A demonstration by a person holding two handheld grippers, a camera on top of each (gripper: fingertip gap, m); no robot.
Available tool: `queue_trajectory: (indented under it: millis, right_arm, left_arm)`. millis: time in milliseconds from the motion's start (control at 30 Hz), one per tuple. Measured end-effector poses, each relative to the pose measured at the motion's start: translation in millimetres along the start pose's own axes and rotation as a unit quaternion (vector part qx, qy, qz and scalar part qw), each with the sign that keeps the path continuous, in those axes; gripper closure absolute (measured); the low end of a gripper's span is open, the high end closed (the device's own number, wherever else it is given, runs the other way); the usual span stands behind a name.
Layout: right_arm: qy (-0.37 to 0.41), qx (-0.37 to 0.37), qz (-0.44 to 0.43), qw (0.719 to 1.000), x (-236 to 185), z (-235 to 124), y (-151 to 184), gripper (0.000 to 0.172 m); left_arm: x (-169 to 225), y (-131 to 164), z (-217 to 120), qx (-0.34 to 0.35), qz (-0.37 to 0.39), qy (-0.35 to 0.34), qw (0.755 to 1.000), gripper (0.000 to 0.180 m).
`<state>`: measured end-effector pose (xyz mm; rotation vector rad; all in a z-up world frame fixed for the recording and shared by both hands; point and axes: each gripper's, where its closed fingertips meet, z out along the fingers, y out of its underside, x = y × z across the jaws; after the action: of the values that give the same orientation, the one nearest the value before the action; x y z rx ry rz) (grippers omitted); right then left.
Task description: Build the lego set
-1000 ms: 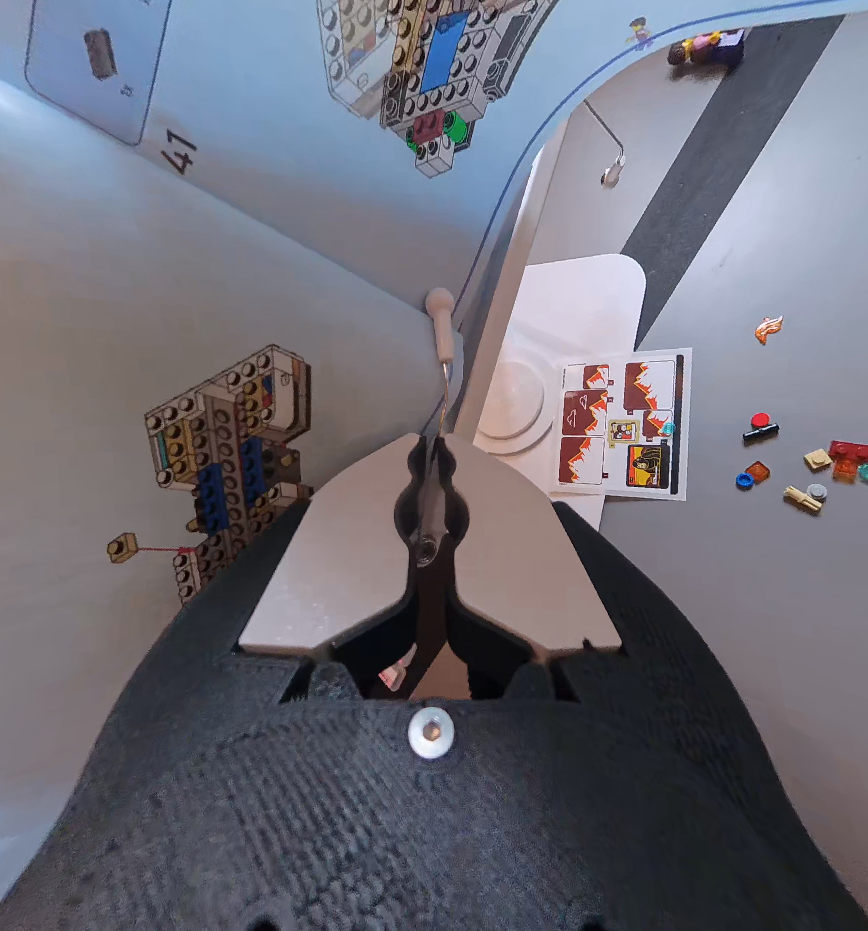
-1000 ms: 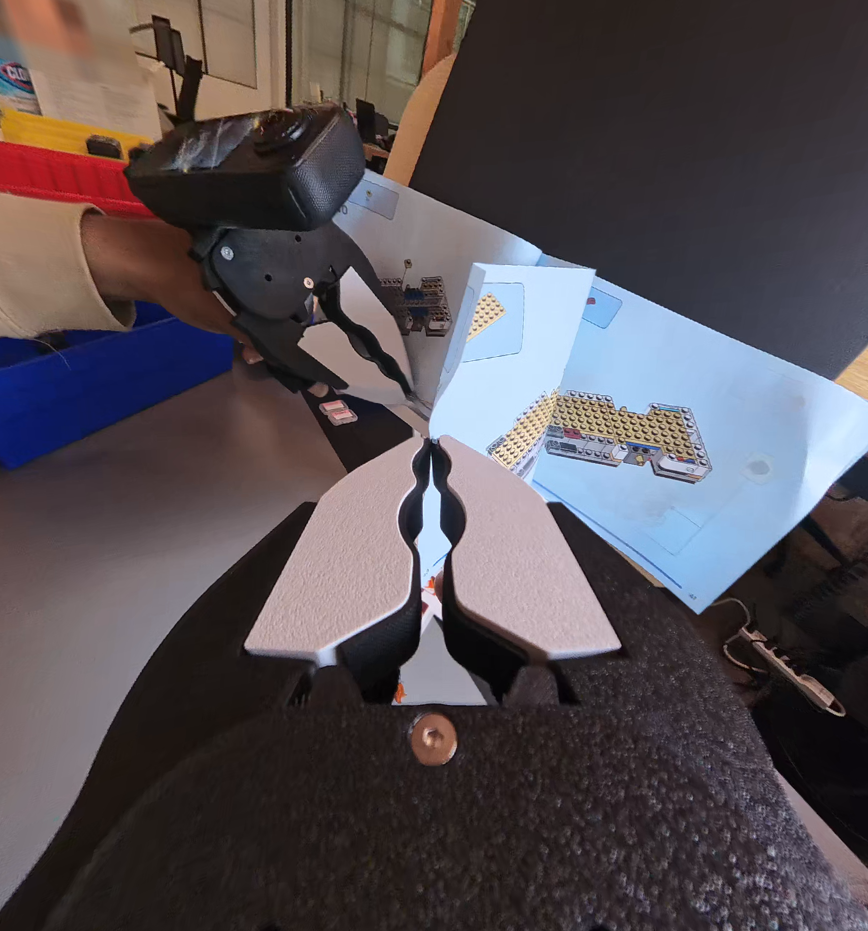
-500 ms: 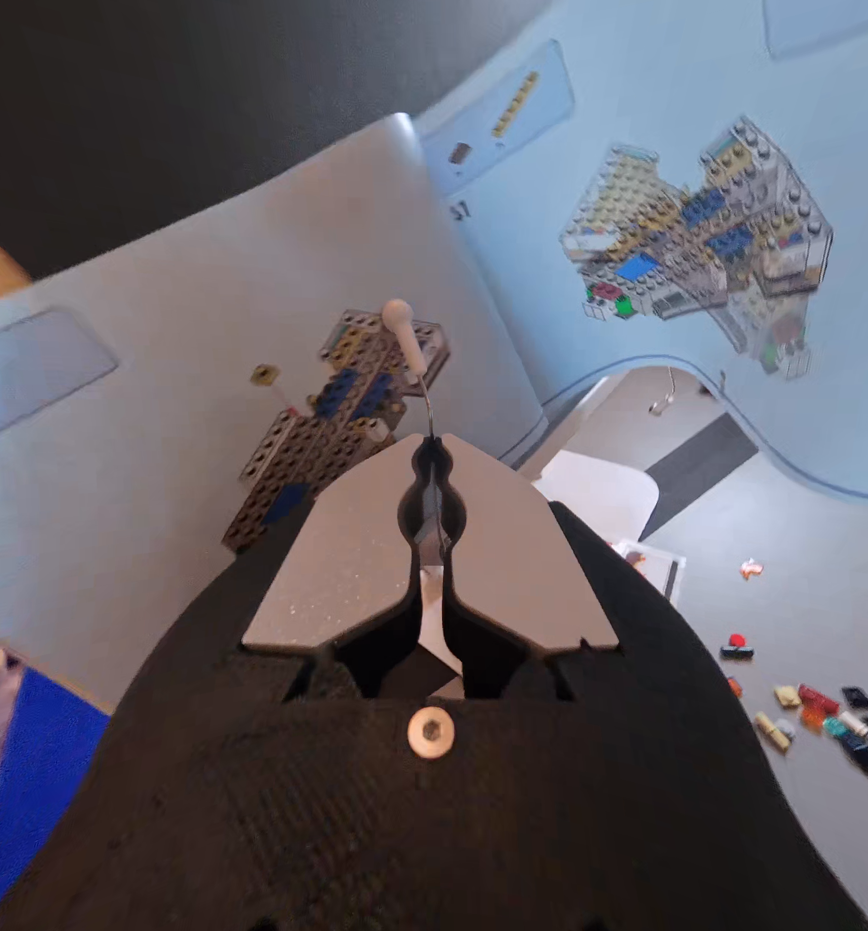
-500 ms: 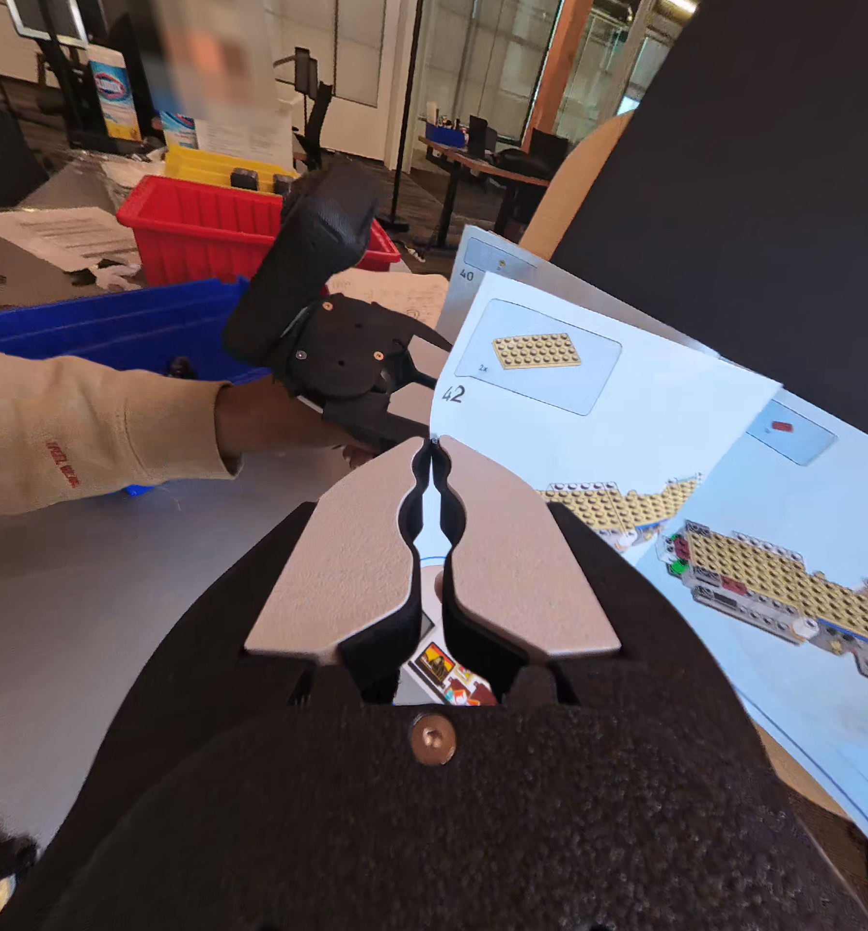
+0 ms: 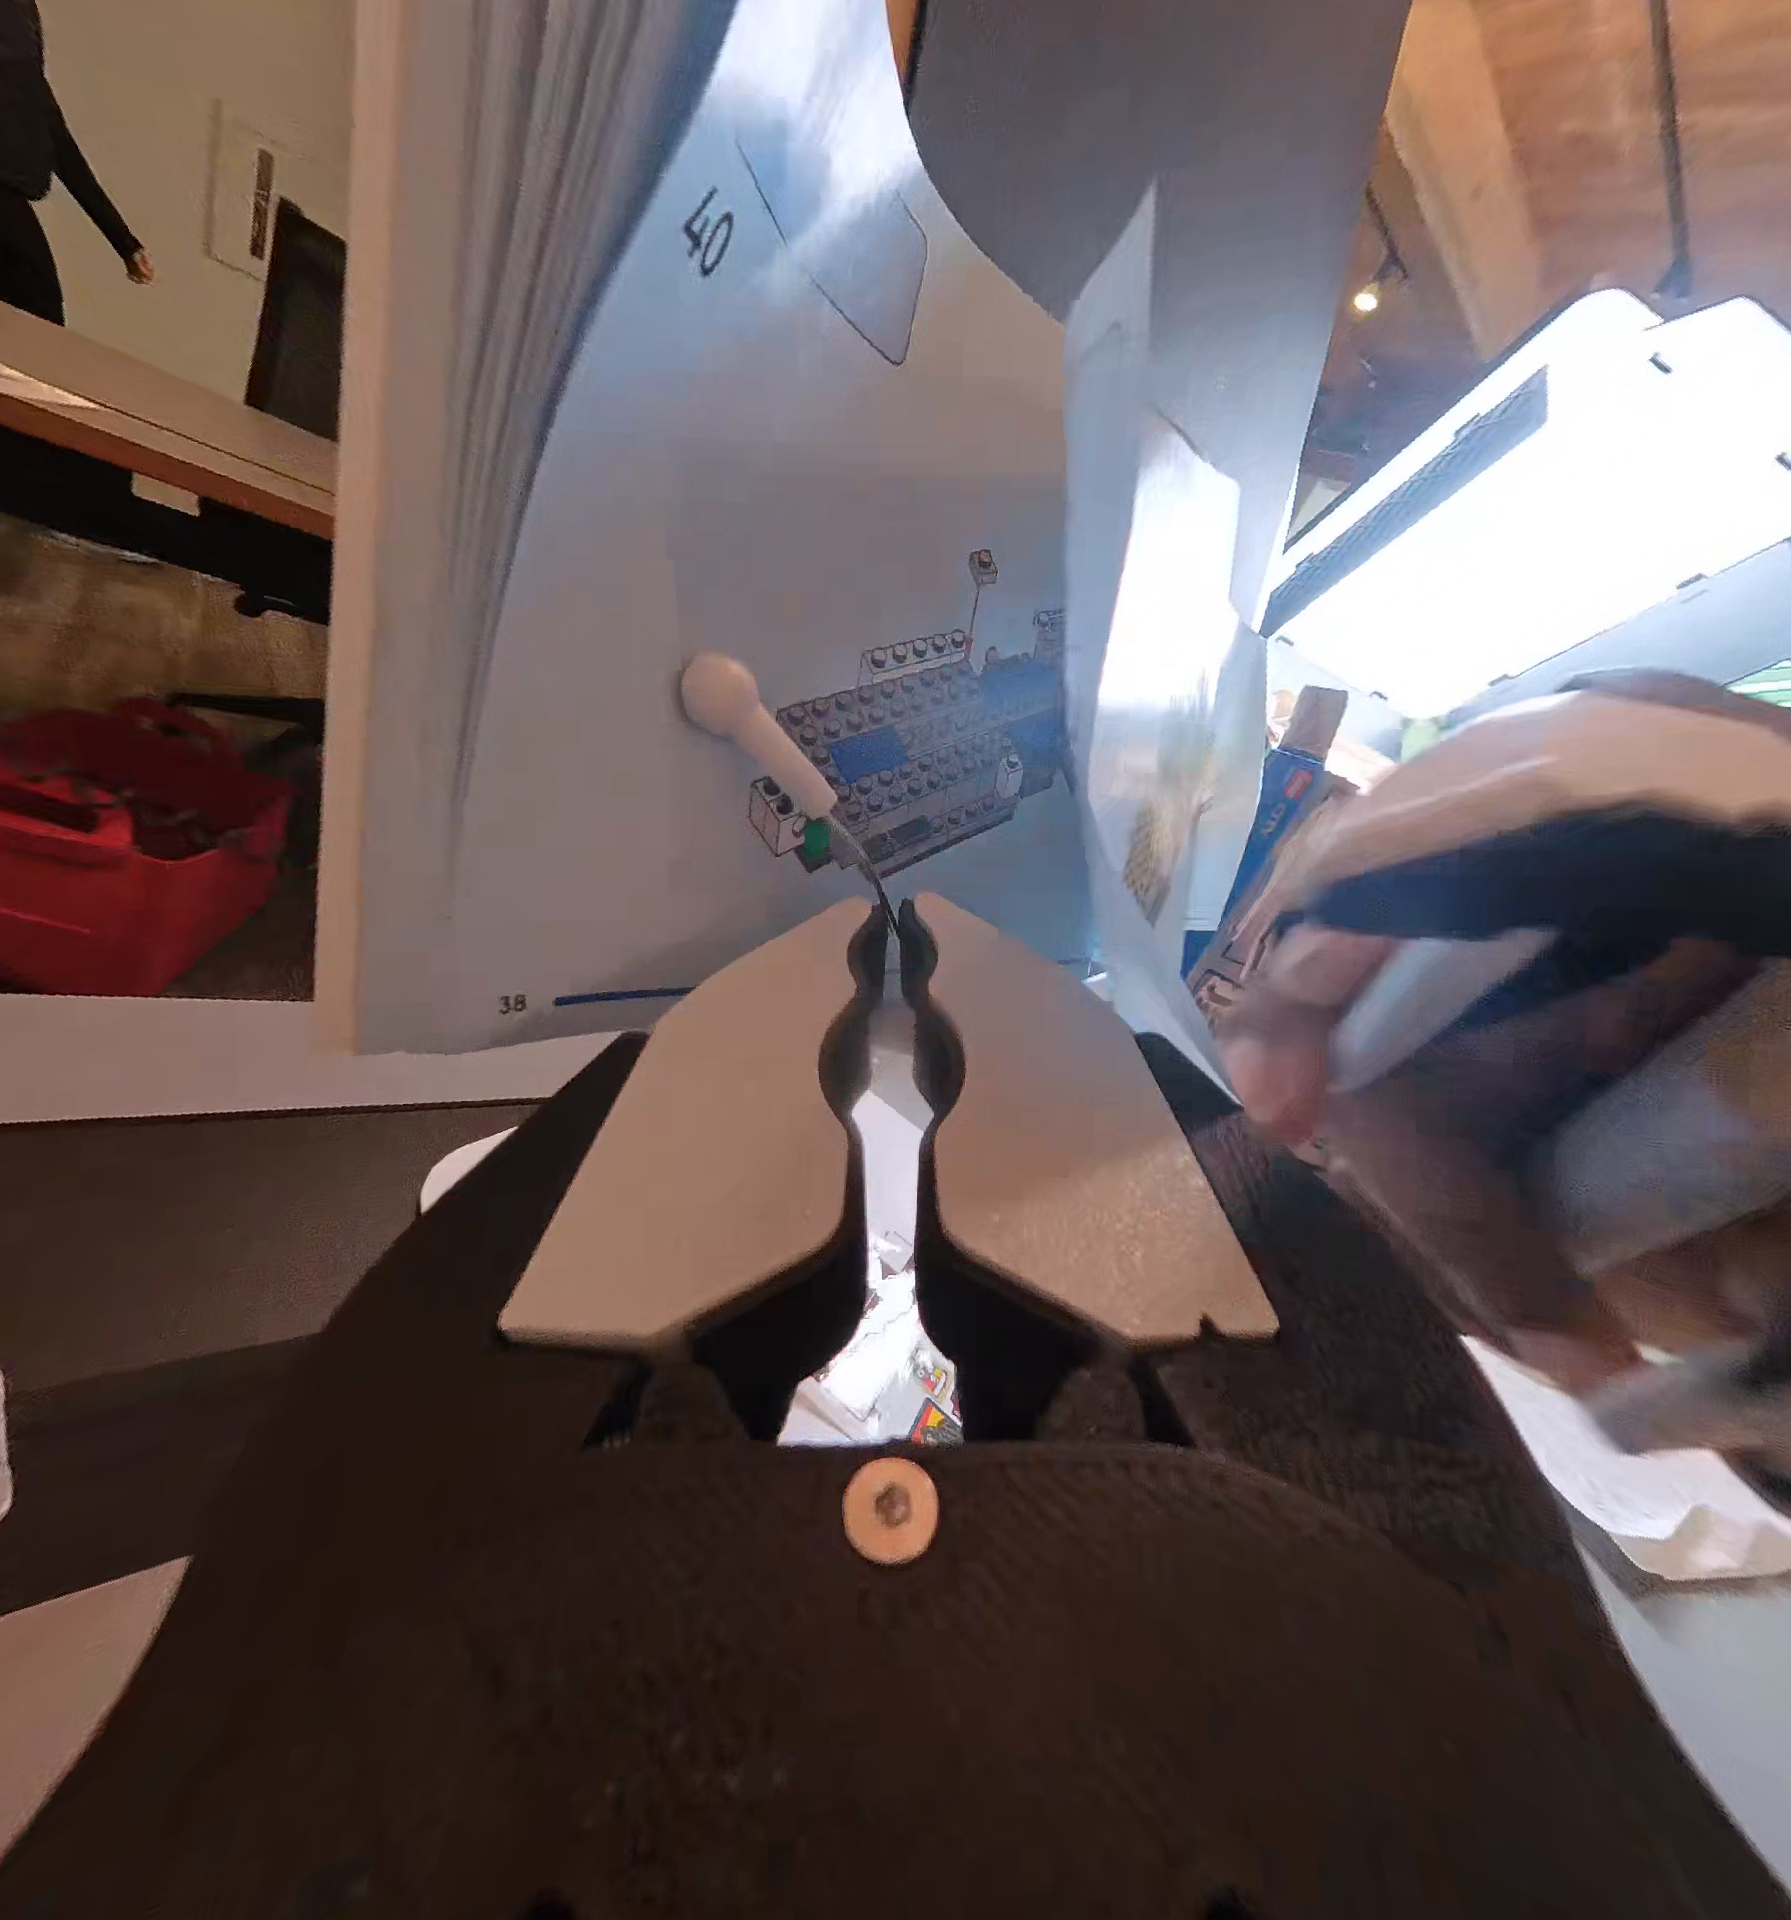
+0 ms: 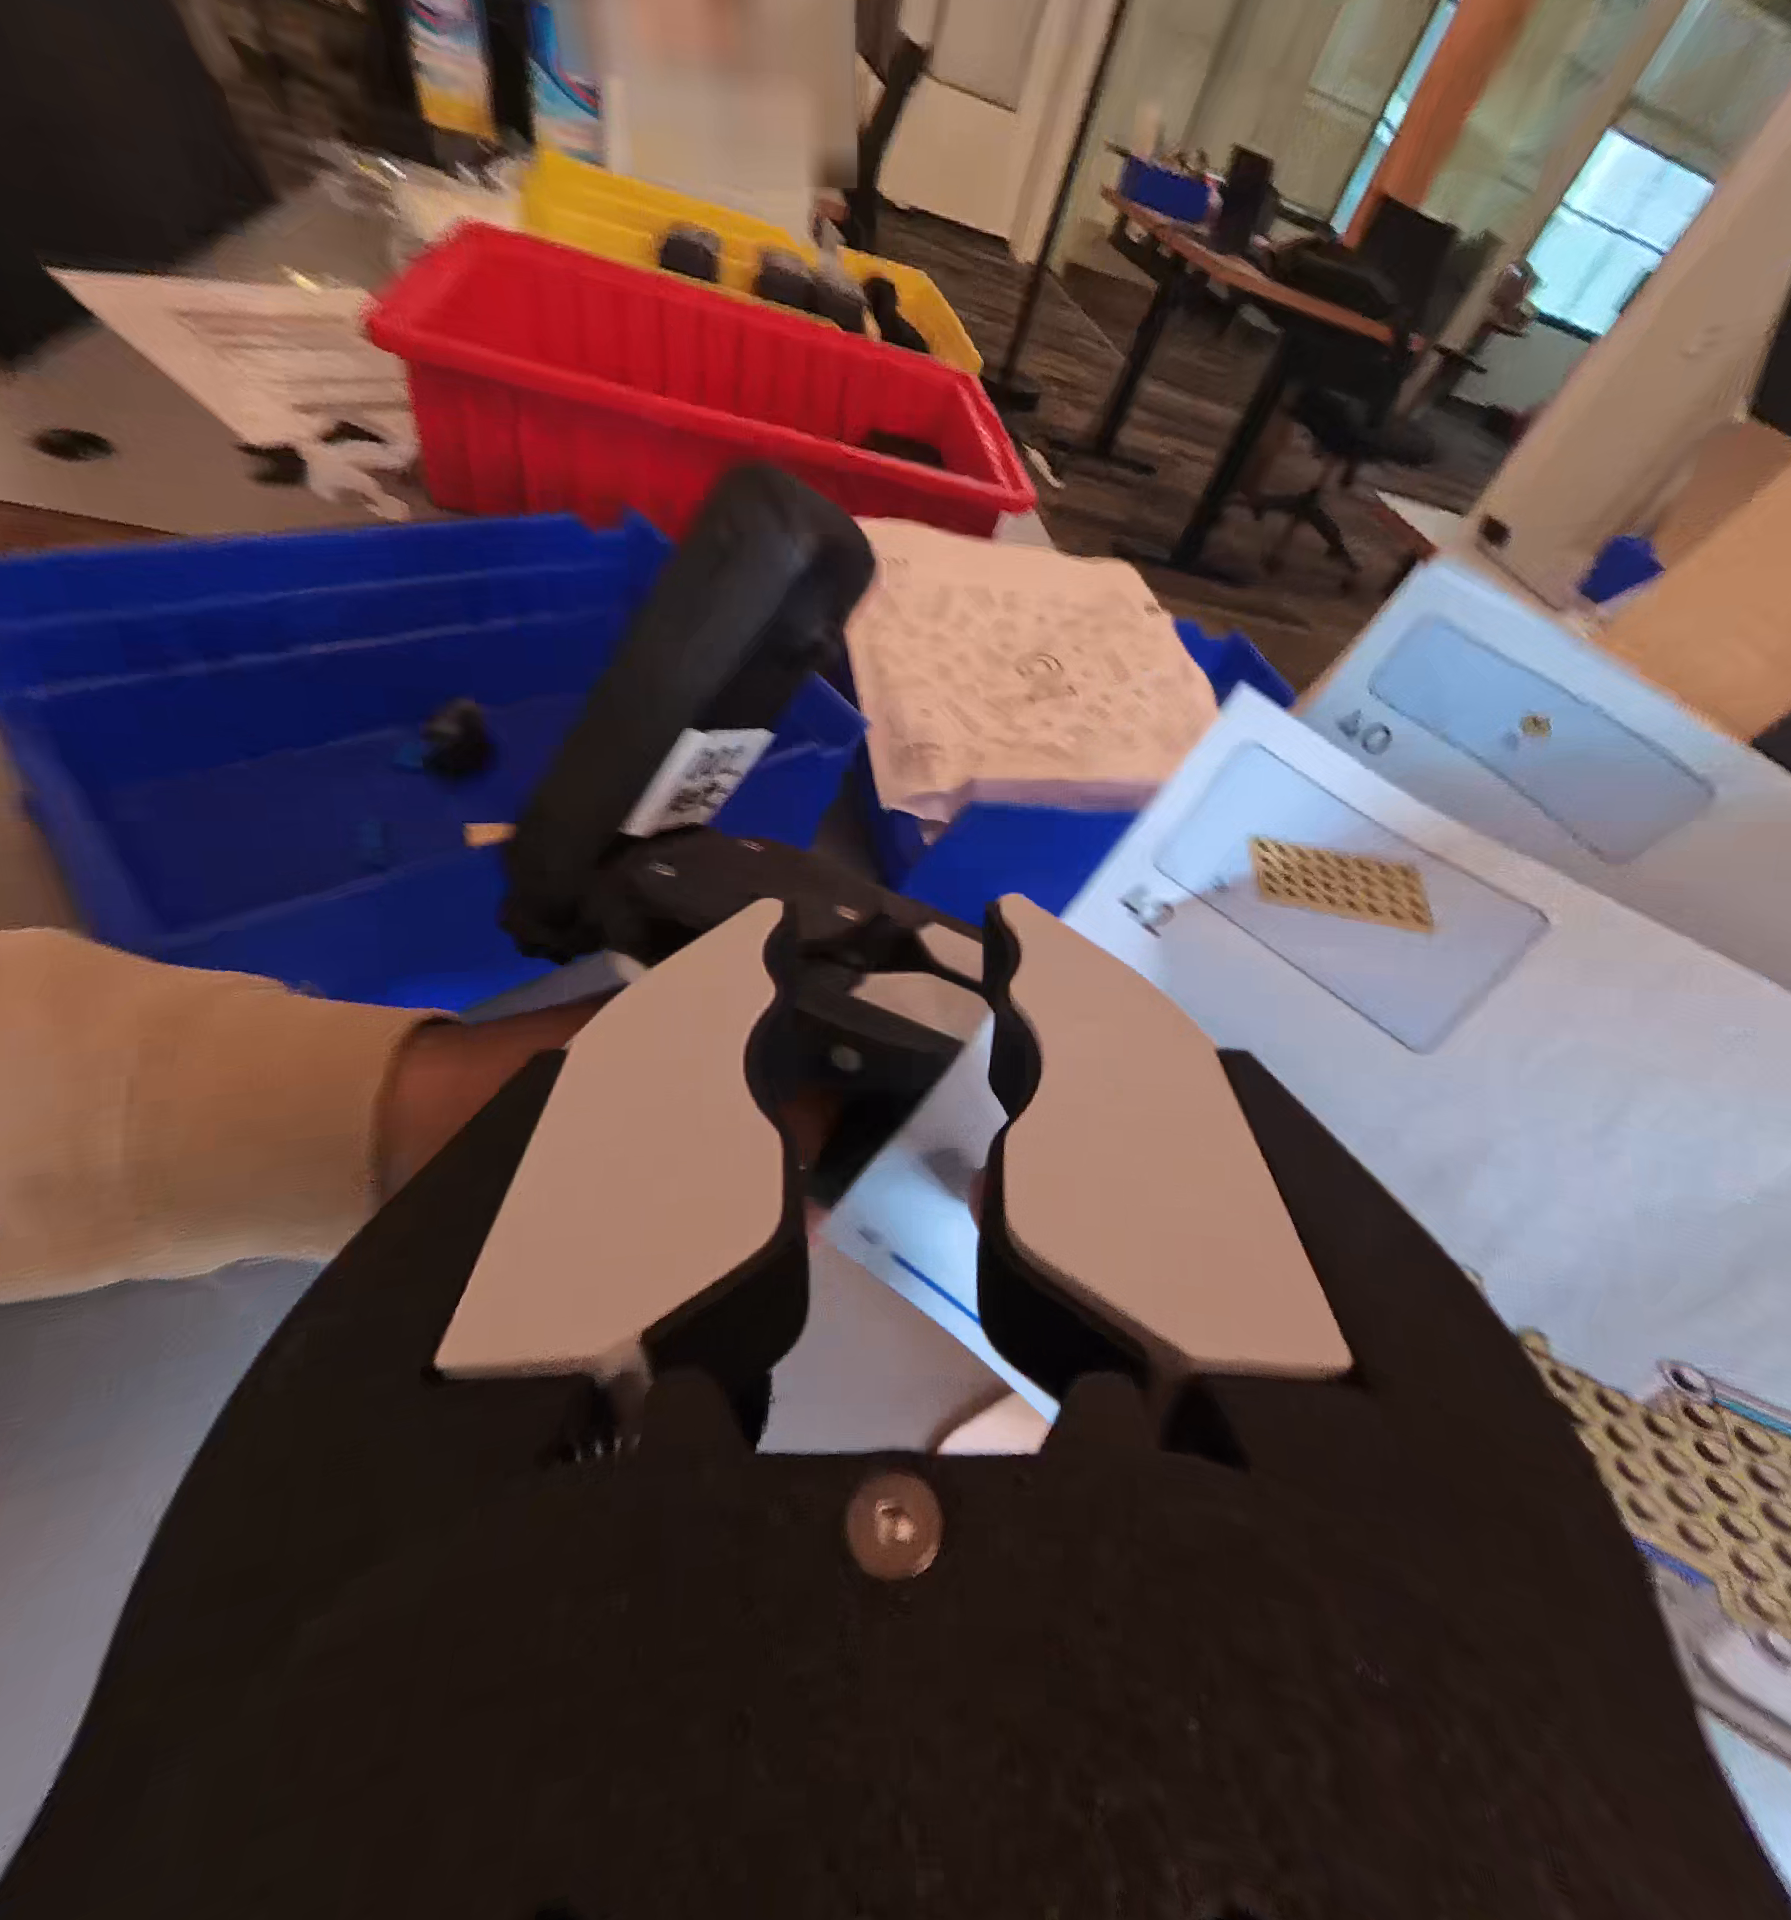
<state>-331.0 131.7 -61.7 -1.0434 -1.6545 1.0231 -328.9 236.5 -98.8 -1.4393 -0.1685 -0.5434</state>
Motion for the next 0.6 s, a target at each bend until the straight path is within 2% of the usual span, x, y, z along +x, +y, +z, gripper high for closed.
queue_trajectory:
  millis: [100, 167, 267, 300, 367, 433, 500, 600]
  right_arm:
    - [-0.041, 0.111, 0.037, 0.992, -4, -61, -40, 0.136]
    - [0.019, 0.137, 0.055, 0.989, 33, -108, -41, 0.138]
    - [0.189, 0.078, 0.045, 0.978, 122, -165, 10, 0.155]
    - [0.225, 0.054, 0.055, 0.971, 145, -178, 32, 0.163]
    - [0.244, -0.012, 0.056, 0.968, 166, -181, 73, 0.17]
    - [0.211, -0.06, 0.031, 0.975, 157, -165, 97, 0.172]
    - [0.17, -0.076, -0.007, 0.983, 136, -143, 100, 0.172]
    - [0.133, -0.075, -0.056, 0.987, 109, -114, 86, 0.172]
  left_arm:
    - [1, -1, 2, -0.01, 0.022, 0.0, 1.0, 0.178]
    - [1, -1, 2, -0.012, 0.022, 0.001, 1.0, 0.178]
    - [1, -1, 2, -0.009, 0.013, 0.002, 1.0, 0.178]
    - [1, -1, 2, -0.006, 0.008, 0.001, 1.0, 0.178]
    - [1, -1, 2, -0.001, -0.006, 0.003, 1.0, 0.179]
    - [1, 0, 1, 0.003, -0.014, 0.004, 1.0, 0.179]
    - [0, 1, 0, 0.01, -0.026, 0.009, 1.0, 0.179]
    - [-2, 2, -3, 0.03, -0.051, 0.029, 0.998, 0.179]
